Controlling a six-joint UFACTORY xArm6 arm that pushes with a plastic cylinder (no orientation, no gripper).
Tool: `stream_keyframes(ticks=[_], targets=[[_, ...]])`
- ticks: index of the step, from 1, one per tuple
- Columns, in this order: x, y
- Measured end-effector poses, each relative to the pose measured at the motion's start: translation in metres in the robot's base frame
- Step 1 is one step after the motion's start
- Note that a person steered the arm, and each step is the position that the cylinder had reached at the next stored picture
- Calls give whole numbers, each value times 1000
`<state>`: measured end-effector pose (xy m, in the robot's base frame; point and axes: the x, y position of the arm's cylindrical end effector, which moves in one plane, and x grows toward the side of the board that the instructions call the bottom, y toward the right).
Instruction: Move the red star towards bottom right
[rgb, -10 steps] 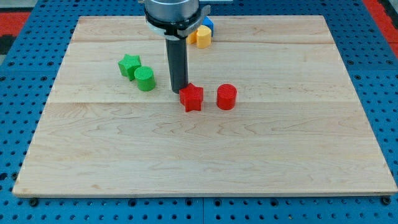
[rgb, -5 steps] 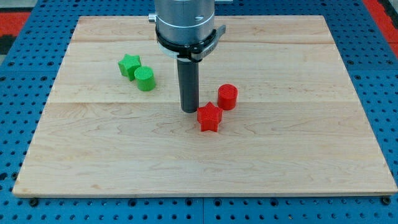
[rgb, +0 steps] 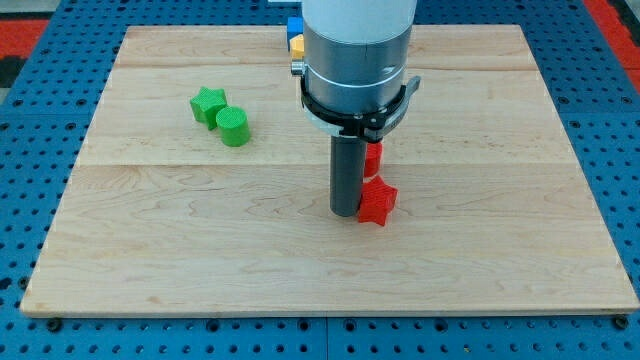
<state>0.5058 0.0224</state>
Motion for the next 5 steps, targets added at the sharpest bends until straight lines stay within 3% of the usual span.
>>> stream_keyframes(ticks=[3,5], targets=[[-15,-8],[-13,108]])
